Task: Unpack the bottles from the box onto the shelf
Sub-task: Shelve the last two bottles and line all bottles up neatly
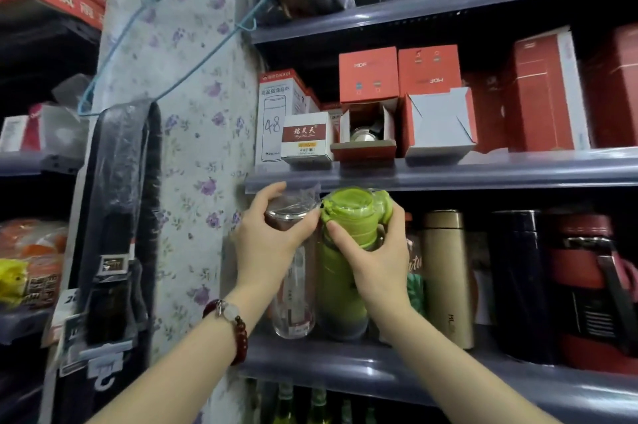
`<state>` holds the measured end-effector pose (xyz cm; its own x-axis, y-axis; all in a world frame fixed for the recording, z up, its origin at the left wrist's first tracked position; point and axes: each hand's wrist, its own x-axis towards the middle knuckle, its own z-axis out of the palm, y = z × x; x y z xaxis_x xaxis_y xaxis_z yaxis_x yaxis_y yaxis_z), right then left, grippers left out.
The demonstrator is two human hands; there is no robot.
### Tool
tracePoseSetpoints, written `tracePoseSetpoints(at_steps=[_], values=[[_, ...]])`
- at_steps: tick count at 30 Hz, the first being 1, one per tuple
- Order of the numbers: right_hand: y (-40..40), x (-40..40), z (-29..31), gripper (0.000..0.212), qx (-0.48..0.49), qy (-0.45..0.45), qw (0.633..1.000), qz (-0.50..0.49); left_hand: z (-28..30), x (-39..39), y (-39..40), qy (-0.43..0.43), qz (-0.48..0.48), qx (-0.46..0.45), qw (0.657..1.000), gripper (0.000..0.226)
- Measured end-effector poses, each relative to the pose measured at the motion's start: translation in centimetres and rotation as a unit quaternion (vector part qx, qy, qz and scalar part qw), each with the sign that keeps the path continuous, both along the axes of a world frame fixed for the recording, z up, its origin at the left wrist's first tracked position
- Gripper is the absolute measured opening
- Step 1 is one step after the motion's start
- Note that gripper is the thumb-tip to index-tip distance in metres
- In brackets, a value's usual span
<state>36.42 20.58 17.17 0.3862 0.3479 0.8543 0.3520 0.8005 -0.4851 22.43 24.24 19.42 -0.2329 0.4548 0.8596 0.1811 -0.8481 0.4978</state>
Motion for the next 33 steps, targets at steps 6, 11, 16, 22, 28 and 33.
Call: tracePoseSetpoints(at_steps=[6, 11, 16, 22, 28, 33], values=[[1.2, 0.4, 0.0, 0.067, -0.044, -0.001, 0.999, 0.009, 0.5, 0.1, 1.8, 0.016, -0.039, -0.043, 0.998, 0.046], [1.9, -0.1, 1.0, 0.066, -0.083, -0.012, 0.996, 0.033, 1.2, 0.0, 3.3, 0.027, -0.053, -0.097, 0.994, 0.044], [1.8, -0.3, 1.0, 0.064, -0.085, -0.006, 0.996, 0.029, 1.3, 0.1, 3.3, 0.022, -0.039, -0.092, 0.995, 0.045], [1.7, 0.5, 0.5, 0.059, -0.084, 0.033, 0.996, 0.004, -0.2, 0.4, 2.3, 0.049, -0.017, -0.024, 0.998, 0.059], [1.8, 0.5, 0.6, 0.061, -0.104, 0.043, 0.994, -0.006, -1.1, 1.2, 3.4, 0.018, -0.012, -0.048, 0.999, 0.058], [1.6, 0.3, 0.4, 0.061, -0.108, 0.076, 0.991, -0.014, -0.5, 1.5, 3.6, 0.03, -0.013, -0.064, 0.997, 0.06]])
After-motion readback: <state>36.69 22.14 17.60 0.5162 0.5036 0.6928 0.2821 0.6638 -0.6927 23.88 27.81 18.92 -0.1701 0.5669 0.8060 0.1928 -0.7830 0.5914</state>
